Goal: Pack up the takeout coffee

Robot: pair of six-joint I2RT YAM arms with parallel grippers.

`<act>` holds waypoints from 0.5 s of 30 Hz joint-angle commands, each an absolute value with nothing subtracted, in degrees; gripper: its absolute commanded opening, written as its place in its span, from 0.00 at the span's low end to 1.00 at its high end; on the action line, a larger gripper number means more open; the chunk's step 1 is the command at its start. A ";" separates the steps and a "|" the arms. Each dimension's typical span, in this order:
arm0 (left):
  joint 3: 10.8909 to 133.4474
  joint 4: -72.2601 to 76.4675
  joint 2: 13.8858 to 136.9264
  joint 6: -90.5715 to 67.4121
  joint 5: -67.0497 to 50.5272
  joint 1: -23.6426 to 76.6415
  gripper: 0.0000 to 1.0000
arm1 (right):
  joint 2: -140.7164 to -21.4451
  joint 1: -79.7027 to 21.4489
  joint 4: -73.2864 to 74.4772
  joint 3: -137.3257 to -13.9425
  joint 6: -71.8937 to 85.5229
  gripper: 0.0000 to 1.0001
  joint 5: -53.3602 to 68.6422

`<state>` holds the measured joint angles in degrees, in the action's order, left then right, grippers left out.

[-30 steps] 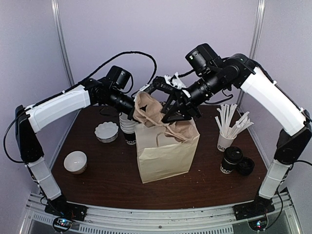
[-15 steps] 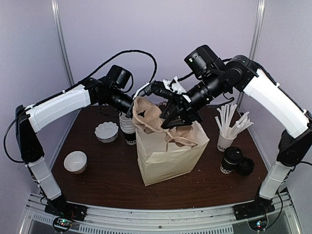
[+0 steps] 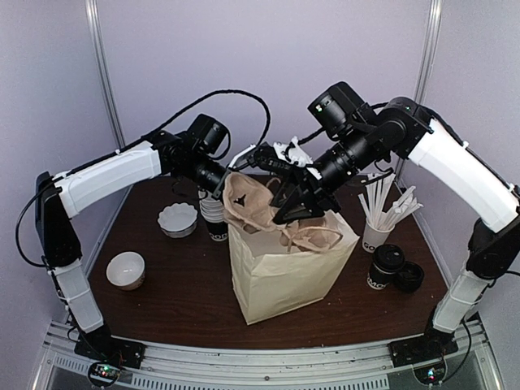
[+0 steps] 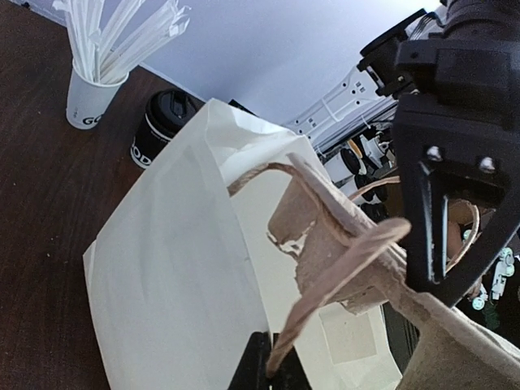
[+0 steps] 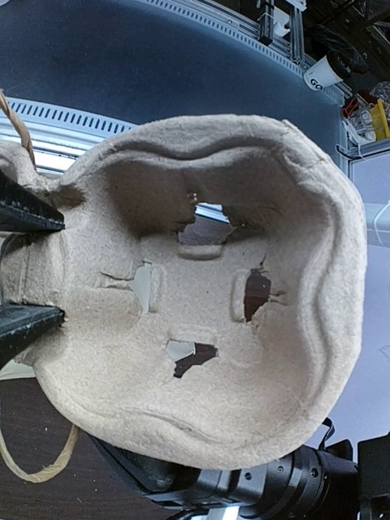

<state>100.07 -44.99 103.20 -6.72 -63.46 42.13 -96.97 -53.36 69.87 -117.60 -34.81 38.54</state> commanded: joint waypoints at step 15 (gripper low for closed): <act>103.08 -46.22 101.98 -0.67 -48.03 43.16 0.67 | -93.38 -53.80 70.82 -114.63 -39.04 0.31 35.55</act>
<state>100.97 -47.83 106.69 -2.48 -55.46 43.20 -94.59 -53.41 70.08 -114.59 -36.86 38.13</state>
